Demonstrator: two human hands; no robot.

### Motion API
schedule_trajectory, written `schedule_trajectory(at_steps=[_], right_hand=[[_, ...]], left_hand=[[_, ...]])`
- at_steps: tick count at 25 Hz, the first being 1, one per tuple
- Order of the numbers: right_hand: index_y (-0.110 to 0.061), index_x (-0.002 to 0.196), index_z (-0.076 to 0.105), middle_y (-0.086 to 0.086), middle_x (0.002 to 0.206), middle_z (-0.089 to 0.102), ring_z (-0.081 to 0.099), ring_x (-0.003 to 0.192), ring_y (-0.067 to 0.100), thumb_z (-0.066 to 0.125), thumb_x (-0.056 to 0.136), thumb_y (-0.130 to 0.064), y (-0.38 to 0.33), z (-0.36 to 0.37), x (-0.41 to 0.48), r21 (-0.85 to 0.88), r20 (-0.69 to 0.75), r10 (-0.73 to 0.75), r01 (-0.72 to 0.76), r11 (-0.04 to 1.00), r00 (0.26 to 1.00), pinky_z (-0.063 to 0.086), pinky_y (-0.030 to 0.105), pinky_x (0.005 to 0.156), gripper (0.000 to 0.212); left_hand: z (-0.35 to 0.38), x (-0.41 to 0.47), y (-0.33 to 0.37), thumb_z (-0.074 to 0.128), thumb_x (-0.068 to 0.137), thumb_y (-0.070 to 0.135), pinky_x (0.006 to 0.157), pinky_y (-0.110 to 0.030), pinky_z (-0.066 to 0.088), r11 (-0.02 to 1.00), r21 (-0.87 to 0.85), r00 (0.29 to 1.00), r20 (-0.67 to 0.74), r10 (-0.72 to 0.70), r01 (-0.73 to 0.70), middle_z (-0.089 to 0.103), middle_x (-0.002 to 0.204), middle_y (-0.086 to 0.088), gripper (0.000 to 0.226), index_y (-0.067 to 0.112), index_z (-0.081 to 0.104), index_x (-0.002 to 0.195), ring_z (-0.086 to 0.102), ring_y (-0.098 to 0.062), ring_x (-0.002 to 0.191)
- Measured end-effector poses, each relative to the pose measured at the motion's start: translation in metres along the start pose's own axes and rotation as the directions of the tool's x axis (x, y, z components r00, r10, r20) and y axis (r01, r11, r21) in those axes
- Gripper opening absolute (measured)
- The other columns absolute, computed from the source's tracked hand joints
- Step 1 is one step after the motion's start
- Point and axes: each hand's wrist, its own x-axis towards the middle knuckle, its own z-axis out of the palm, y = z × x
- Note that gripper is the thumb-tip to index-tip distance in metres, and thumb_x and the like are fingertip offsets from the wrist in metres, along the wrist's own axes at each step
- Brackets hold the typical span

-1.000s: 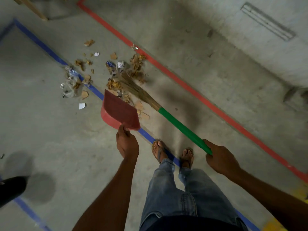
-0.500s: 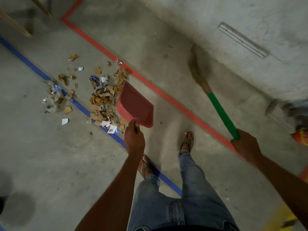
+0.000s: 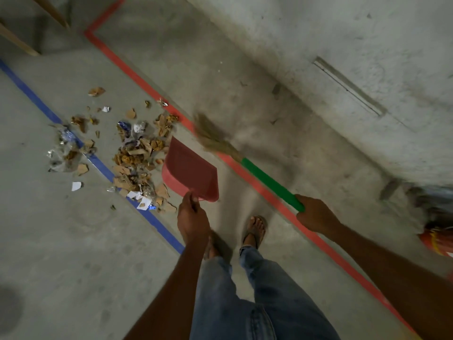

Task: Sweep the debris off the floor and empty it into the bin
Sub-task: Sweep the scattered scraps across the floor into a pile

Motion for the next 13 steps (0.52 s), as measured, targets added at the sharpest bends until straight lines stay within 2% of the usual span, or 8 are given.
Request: schedule_trajectory(at_steps=[3, 6, 9, 11, 13], right_hand=[[-0.023, 0.141, 0.053, 0.012, 0.098, 0.071, 0.065, 0.079, 0.030, 0.061, 0.085, -0.012, 0.027, -0.018, -0.009, 0.075, -0.171, 0.062, -0.049, 0.996, 0.983, 0.050, 0.032, 0.068, 0.058], [-0.010, 0.131, 0.057, 0.017, 0.098, 0.067, 0.064, 0.080, 0.033, 0.062, 0.086, -0.009, 0.038, -0.057, 0.033, 0.140, -0.255, 0.207, -0.175, 0.974, 0.945, 0.046, 0.031, 0.065, 0.045], [0.005, 0.112, 0.063, 0.018, 0.088, 0.067, 0.060, 0.061, 0.026, 0.066, 0.085, -0.015, 0.028, -0.100, 0.108, 0.196, -0.238, 0.366, -0.325, 0.925, 0.899, 0.041, 0.024, 0.049, 0.034], [0.004, 0.109, 0.063, 0.015, 0.086, 0.066, 0.060, 0.058, 0.022, 0.067, 0.083, -0.019, 0.010, -0.104, 0.141, 0.051, -0.169, 0.325, -0.321, 0.946, 0.931, 0.039, 0.021, 0.044, 0.034], [-0.001, 0.108, 0.062, 0.011, 0.083, 0.065, 0.063, 0.058, 0.022, 0.064, 0.081, -0.016, -0.018, -0.097, 0.154, -0.047, -0.096, 0.234, -0.239, 0.970, 0.968, 0.041, 0.020, 0.042, 0.030]], left_hand=[[0.013, 0.013, 0.034, 0.046, 0.107, 0.019, 0.079, -0.034, 0.047, 0.998, -0.028, 0.999, -0.025, 0.047, -0.048, 0.070, 0.120, -0.006, 0.032, 0.024, 0.060, 0.135, 0.066, -0.030, 0.102], [0.028, 0.031, 0.065, 0.046, 0.107, 0.019, 0.084, -0.038, 0.051, 0.994, -0.079, 0.997, -0.020, 0.072, -0.073, 0.069, 0.125, -0.005, 0.034, 0.023, 0.059, 0.138, 0.065, -0.027, 0.107], [0.043, 0.052, 0.075, 0.045, 0.107, 0.020, 0.085, -0.044, 0.055, 0.991, -0.109, 0.997, -0.027, 0.077, -0.080, 0.068, 0.124, -0.005, 0.035, 0.025, 0.056, 0.140, 0.066, -0.027, 0.104], [0.048, 0.068, 0.077, 0.045, 0.107, 0.020, 0.085, -0.046, 0.056, 0.991, -0.119, 0.998, -0.031, 0.055, -0.058, 0.068, 0.124, -0.004, 0.036, 0.026, 0.055, 0.141, 0.066, -0.028, 0.103], [0.051, 0.088, 0.081, 0.044, 0.108, 0.021, 0.087, -0.047, 0.055, 0.991, -0.130, 0.998, -0.065, 0.000, -0.009, 0.068, 0.125, -0.004, 0.035, 0.025, 0.056, 0.140, 0.066, -0.027, 0.106]])
